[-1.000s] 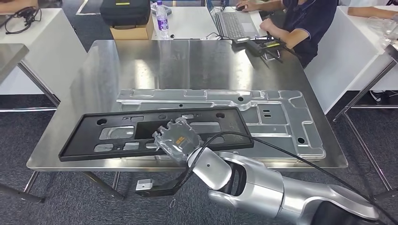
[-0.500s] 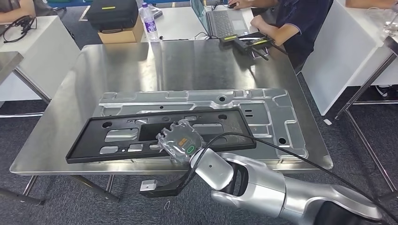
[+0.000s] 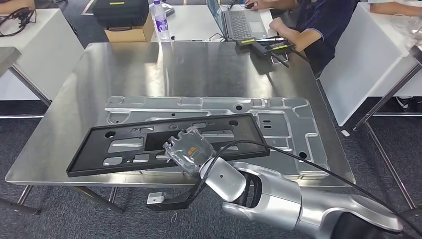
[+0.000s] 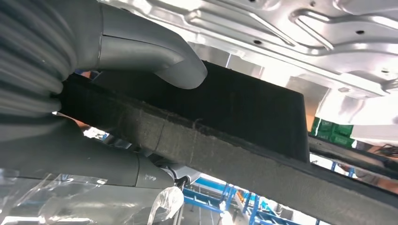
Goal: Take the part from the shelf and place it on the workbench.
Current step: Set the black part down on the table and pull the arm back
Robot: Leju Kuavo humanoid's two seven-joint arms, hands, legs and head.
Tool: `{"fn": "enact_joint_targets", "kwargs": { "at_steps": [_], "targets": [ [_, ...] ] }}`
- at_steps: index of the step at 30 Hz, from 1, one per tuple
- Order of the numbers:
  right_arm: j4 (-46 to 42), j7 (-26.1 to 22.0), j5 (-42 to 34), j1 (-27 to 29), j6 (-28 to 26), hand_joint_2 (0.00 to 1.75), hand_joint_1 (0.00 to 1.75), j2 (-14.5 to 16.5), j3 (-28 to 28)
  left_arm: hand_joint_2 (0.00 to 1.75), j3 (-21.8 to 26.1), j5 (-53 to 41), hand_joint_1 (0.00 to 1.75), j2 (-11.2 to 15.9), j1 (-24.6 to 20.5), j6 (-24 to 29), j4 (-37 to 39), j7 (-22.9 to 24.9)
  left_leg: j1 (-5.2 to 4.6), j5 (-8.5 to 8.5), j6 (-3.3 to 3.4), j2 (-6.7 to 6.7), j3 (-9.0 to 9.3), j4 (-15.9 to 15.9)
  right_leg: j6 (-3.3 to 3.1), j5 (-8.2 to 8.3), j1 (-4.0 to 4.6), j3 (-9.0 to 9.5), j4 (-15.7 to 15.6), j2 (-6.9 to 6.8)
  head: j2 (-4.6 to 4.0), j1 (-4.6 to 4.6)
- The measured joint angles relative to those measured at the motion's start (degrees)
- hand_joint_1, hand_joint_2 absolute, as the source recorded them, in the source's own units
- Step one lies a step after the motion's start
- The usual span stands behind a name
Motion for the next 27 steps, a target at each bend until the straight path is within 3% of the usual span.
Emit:
{"fn": "enact_joint_targets", "kwargs": {
  "at_steps": [3,4,5,6,8,10,13,15,18,19,20,21,24,25,27],
  "targets": [
    [0.0,-0.3,0.1,0.0,-0.1,1.75,1.75,-0.1,0.1,1.75,0.0,-0.1,0.00,-0.1,-0.1,0.0,0.0,0.0,0.31,-0.08,0.09,-0.06,0.57,-0.4,0.75,-4.01,-0.19,-5.35,9.9,0.06,-0.01,0.07],
    [0.0,-0.5,0.2,0.2,-0.1,1.75,1.75,-0.1,0.2,1.75,0.0,-0.1,0.00,-0.1,-0.1,0.0,0.0,0.0,0.36,-0.17,0.08,-0.09,0.63,-0.4,0.96,-4.38,-0.30,-6.88,12.2,0.05,-0.01,0.07],
    [0.0,-0.7,0.3,0.2,-0.2,1.75,1.75,-0.2,0.4,1.75,0.0,-0.2,0.00,-0.1,-0.1,0.0,0.0,0.0,0.44,-0.27,0.00,-0.14,0.68,-0.4,1.14,-3.69,-0.40,-7.42,12.4,0.04,-0.01,0.08],
    [0.0,-0.8,0.3,0.3,-0.1,1.75,1.75,-0.2,0.5,1.75,0.0,-0.2,0.00,-0.1,0.0,0.0,0.0,0.0,0.55,-0.40,-0.18,-0.21,0.77,-0.3,1.27,-2.06,-0.51,-6.82,10.4,0.03,-0.01,0.09],
    [0.0,-0.8,0.5,0.2,-0.1,1.75,1.75,-0.2,0.5,1.75,0.0,-0.2,0.00,-0.2,0.0,0.0,0.0,0.0,0.60,-0.84,-0.79,-0.34,0.96,0.0,1.35,1.85,-0.68,-3.27,2.6,0.03,-0.01,0.10],
    [0.0,-0.8,0.5,0.2,-0.1,1.75,1.75,-0.2,0.6,1.75,0.0,-0.2,0.00,-0.2,0.0,0.1,0.0,0.0,0.47,-1.32,-1.51,-0.40,1.00,0.4,0.83,3.55,-0.62,-0.76,-2.5,0.14,-0.01,0.05],
    [0.0,-0.6,0.4,0.2,0.0,1.75,1.75,-0.5,0.6,1.75,0.0,-0.2,0.00,-0.2,0.1,0.1,0.0,0.0,0.68,-1.69,-2.36,-0.38,0.98,0.5,-0.41,3.59,-0.32,-0.38,-3.3,0.23,-0.01,-0.02],
    [0.0,-0.5,0.3,0.2,0.0,1.75,1.75,-0.8,0.5,1.75,0.0,-0.3,0.00,-0.2,0.2,0.1,0.0,0.0,0.91,-3.14,-2.94,-0.28,0.03,2.8,-1.04,3.67,-0.54,-0.19,-3.5,0.19,-0.01,-0.10],
    [0.0,-0.2,0.2,0.2,0.0,1.75,1.75,-1.1,0.5,1.75,0.0,-0.4,0.00,-0.3,0.2,0.1,0.0,0.0,1.20,-7.77,-3.76,-0.20,-5.30,13.6,-1.54,3.53,-0.67,-0.08,-3.5,0.19,-0.01,-0.22],
    [0.0,-0.1,0.2,0.2,0.0,1.75,1.75,-1.3,0.5,1.75,0.0,-0.4,0.00,-0.3,0.3,0.1,0.0,0.0,1.27,-8.44,-3.95,-0.20,-6.95,16.5,-1.58,3.46,-0.67,-0.05,-3.5,0.21,-0.01,-0.23],
    [0.0,-0.1,0.2,0.2,0.0,1.75,1.75,-1.4,0.5,1.75,0.0,-0.4,0.00,-0.3,0.4,0.1,0.0,0.0,1.35,-7.98,-4.06,-0.19,-7.57,17.2,-1.56,3.37,-0.69,0.01,-3.5,0.25,-0.01,-0.24],
    [0.0,0.0,0.1,0.2,0.0,1.75,1.75,-1.6,0.5,1.75,0.0,-0.5,0.00,-0.3,0.4,0.1,0.0,0.0,1.43,-6.58,-4.11,-0.17,-7.13,15.6,-1.48,3.28,-0.73,0.12,-3.5,0.29,-0.01,-0.24],
    [0.0,0.2,0.1,0.2,0.0,1.75,1.75,-1.9,0.5,1.75,0.0,-0.6,0.00,-0.3,0.3,0.1,0.0,0.0,1.44,-1.31,-3.86,-0.12,-2.05,4.1,-0.87,2.83,-0.70,0.60,-3.5,0.38,-0.01,-0.24],
    [0.0,0.2,0.1,0.1,0.0,1.75,1.75,-2.1,0.4,1.75,0.0,-0.6,0.00,-0.3,0.3,0.1,0.0,0.0,1.31,-0.69,-3.63,-0.14,-0.94,1.8,-0.60,2.71,-0.62,0.67,-3.5,0.39,-0.01,-0.21],
    [0.0,0.4,0.2,0.1,0.2,1.75,1.75,-2.3,0.4,1.75,0.0,-0.7,0.00,-0.3,0.3,0.1,0.0,0.0,0.92,-0.87,-3.02,-0.25,-0.44,1.0,-0.02,2.61,-0.54,0.75,-3.6,0.39,-0.01,-0.16]
  ]
}}
